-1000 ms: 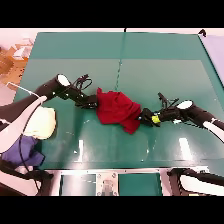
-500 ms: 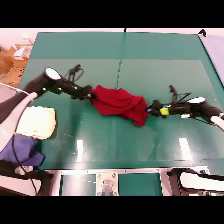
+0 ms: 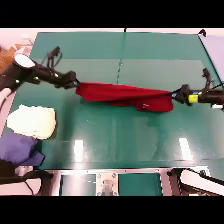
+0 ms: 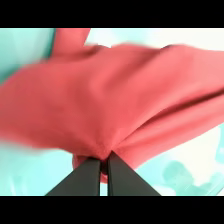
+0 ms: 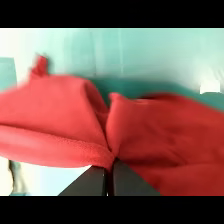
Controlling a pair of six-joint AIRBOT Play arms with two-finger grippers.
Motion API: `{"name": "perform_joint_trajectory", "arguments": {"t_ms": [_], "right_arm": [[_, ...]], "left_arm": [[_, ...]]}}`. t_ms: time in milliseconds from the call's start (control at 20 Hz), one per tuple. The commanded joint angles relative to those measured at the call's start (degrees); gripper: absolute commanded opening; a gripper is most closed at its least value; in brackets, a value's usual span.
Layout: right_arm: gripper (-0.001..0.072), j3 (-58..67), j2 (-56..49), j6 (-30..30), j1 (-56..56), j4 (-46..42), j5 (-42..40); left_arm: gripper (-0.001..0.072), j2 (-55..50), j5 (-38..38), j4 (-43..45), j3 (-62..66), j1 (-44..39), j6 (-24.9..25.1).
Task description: Fold the shirts.
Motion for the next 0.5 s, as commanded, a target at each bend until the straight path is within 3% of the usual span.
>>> {"name": "perform_joint_trajectory", "arguments": {"t_ms": [0, 450], "right_arm": [[0.0014, 9.6, 5.8, 3.0, -0.7, 0.0, 5.3], [0.0015, 37.4, 30.4, 10.7, -0.7, -3.8, 4.7]], "left_arm": [[0.0028, 6.6, -6.8, -0.3, 7.4, 0.4, 0.3], [0.0029, 25.6, -13.9, -0.8, 28.3, 0.4, -3.1]]}}
